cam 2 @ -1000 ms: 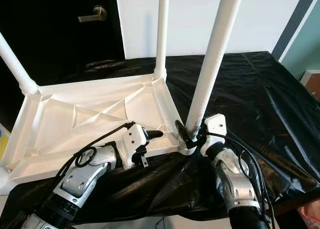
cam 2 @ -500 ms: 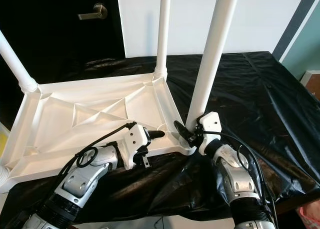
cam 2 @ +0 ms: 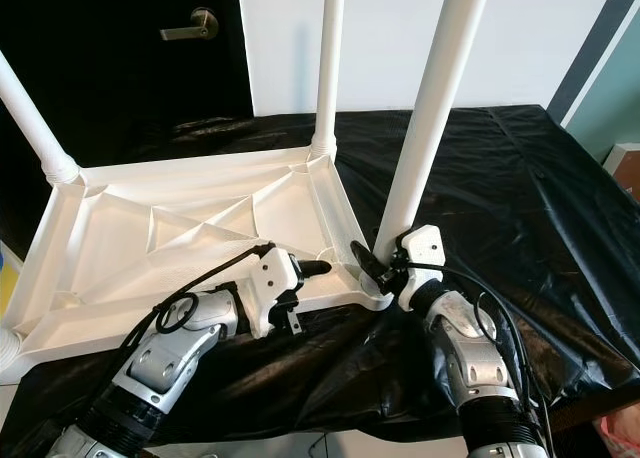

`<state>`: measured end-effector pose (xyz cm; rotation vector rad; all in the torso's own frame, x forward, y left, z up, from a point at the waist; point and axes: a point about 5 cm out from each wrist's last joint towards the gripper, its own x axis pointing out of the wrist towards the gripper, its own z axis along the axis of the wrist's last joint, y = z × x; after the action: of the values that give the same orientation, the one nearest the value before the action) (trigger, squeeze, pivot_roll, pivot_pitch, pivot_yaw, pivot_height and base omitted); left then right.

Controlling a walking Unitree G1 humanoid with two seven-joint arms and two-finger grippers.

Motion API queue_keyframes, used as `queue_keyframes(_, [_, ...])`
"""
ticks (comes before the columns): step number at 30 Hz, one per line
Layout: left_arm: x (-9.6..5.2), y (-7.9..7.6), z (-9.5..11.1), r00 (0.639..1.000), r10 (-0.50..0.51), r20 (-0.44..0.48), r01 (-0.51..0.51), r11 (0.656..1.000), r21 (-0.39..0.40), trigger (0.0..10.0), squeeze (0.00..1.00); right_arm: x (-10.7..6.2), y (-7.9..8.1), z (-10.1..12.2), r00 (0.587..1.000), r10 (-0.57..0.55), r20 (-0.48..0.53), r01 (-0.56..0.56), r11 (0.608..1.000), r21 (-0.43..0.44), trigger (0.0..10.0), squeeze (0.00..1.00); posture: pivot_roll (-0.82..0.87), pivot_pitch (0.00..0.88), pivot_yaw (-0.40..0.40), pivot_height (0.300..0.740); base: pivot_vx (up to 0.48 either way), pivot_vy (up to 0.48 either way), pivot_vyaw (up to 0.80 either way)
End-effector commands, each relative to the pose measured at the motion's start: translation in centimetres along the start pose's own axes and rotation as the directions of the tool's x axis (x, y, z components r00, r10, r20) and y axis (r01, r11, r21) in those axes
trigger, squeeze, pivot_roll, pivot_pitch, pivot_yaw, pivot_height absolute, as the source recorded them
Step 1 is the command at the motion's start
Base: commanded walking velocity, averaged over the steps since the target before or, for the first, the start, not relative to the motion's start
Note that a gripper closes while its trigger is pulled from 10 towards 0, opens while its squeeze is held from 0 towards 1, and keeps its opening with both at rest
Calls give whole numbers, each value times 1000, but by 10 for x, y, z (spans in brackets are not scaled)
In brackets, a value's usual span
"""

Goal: Building children table

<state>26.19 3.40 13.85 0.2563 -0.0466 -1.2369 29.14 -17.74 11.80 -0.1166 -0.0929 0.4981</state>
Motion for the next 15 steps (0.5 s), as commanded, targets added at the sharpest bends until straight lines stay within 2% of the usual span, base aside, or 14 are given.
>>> queue_keyframes(1, [1,-1,-3,1000,-1,-7,1,1000,-5,10000,0,-9,-8,-18,990,-90,-112,89,996,-15,10000,0,-56,0,-31,740,0,0,0])
queue_keyframes(3, [1,-1,-3,1000,-1,-7,1,1000,-5,10000,0,-9,-8,-18,990,-90,-112,89,996,-15,10000,0,-56,0,-31,740,0,0,0])
queue_keyframes(7, [3,-3,-3,1000,-7,-5,7,1000,-8,10000,0,-9,-6,-21,977,-172,-122,171,985,-22,10000,0,-61,0,-30,740,0,0,0])
queue_keyframes(9, [1,-2,-4,1000,-3,-10,3,1000,1,10000,0,-10,-3,-23,941,-310,-133,313,950,0,10000,0,-62,0,-30,740,0,0,0])
queue_keyframes(12, [1,-1,-4,1000,-2,-11,2,1000,3,10000,0,-11,-2,-24,930,-341,-137,346,938,7,10000,0,-62,0,-30,740,0,0,0])
queue_keyframes(13, [-1,2,-3,1000,14,-13,-14,1000,9,10000,0,-11,2,-25,899,-415,-138,421,907,18,10000,0,-52,0,-37,740,0,0,0])
queue_keyframes(14, [-1,2,-3,1000,14,-13,-14,1000,9,10000,0,-11,2,-25,899,-415,-138,421,907,18,10000,0,-52,0,-37,740,0,0,0])
queue_keyframes(15, [-3,5,-3,1000,26,-14,-25,1000,11,10000,0,-12,6,-26,868,-476,-140,483,875,20,10000,0,-49,0,-38,740,0,0,0])
